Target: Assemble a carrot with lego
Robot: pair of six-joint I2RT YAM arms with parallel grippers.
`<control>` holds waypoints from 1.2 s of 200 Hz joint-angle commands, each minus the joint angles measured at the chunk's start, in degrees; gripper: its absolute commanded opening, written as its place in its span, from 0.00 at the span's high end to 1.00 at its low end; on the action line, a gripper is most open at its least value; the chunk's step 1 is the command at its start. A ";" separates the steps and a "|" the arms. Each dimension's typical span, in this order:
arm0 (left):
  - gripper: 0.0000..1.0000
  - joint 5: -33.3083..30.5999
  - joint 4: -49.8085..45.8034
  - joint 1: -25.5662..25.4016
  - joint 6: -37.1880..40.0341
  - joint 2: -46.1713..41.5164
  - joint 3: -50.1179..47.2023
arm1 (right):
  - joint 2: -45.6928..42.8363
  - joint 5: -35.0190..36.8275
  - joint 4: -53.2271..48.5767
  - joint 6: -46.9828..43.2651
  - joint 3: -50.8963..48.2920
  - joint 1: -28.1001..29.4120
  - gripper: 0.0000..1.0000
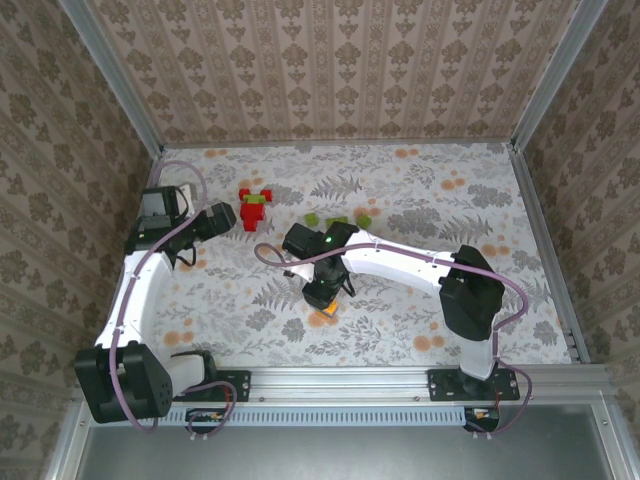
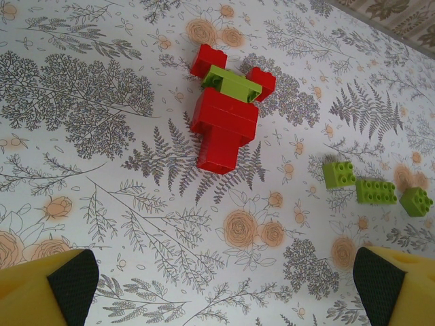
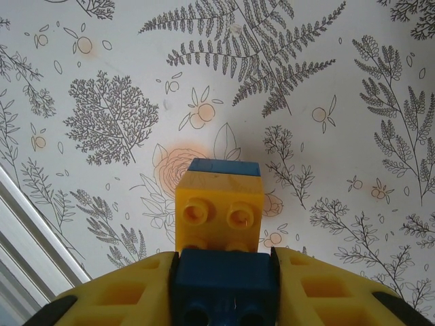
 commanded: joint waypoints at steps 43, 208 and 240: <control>0.00 -0.21 -0.88 -0.25 0.86 -0.36 1.75 | 1.11 -2.20 1.96 0.15 -2.94 0.48 0.66; 0.00 -0.30 -0.88 -0.23 0.73 -0.36 1.75 | 3.04 -0.01 4.52 1.54 -13.17 1.62 0.67; 0.00 -0.39 -0.88 -0.25 0.72 -0.36 1.77 | 3.84 1.18 5.18 2.28 -15.67 2.16 0.68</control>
